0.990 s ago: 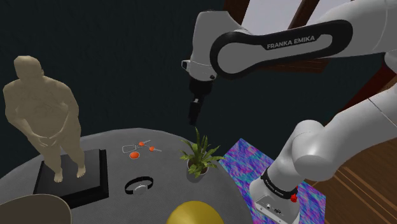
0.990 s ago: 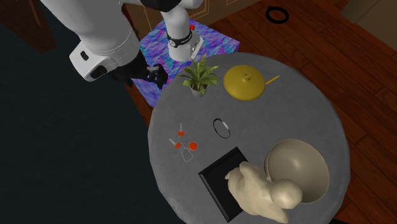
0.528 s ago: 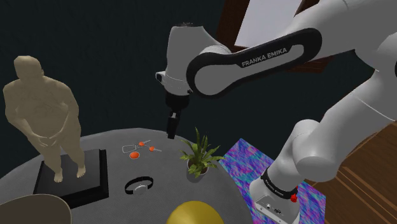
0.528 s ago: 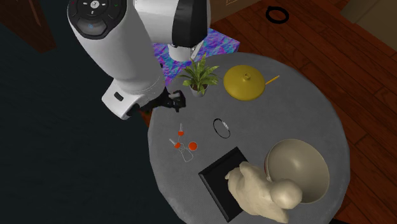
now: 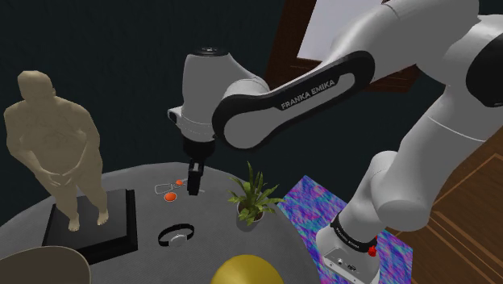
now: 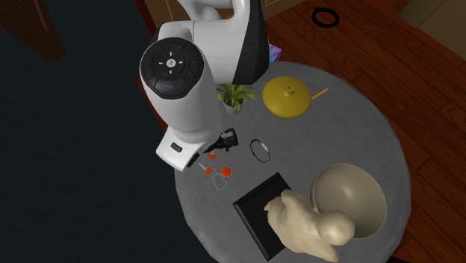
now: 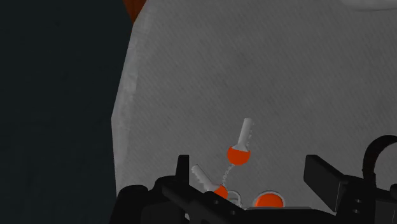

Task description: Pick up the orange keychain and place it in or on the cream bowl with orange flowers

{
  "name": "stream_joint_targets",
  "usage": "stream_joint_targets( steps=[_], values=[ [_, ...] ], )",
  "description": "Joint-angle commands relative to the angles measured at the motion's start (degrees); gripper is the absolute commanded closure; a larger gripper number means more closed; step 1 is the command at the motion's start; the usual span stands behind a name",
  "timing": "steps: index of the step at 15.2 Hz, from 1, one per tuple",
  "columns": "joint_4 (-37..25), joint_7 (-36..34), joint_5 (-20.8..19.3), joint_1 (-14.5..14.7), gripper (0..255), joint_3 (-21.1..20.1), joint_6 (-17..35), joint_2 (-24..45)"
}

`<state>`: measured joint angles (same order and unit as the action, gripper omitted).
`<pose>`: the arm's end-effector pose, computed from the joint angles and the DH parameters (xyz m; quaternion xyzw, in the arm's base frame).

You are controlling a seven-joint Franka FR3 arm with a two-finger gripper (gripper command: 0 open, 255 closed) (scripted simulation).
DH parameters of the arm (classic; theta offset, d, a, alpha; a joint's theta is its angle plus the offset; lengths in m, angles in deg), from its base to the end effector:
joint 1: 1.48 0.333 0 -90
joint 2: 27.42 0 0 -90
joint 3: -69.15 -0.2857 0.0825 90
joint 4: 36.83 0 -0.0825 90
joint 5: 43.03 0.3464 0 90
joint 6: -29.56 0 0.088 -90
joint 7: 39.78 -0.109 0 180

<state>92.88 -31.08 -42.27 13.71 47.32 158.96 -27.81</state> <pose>0.3902 0.2947 0.3545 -0.9231 -0.3846 0.0005 0.0039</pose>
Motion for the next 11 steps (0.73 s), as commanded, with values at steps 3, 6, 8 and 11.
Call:
stream_joint_targets(
  steps=[3,6,8,11],
  values=[
    [1.29,-0.70,-1.02,0.11,0,-0.09,3.34,2.11],
    [1.71,-1.02,-1.46,0.14,0,-0.07,4.54,2.95],
    [1.71,-1.02,-1.46,0.14,0,-0.07,4.54,2.95],
    [1.71,-1.02,-1.47,0.14,0,-0.07,4.54,2.95]
  ],
)
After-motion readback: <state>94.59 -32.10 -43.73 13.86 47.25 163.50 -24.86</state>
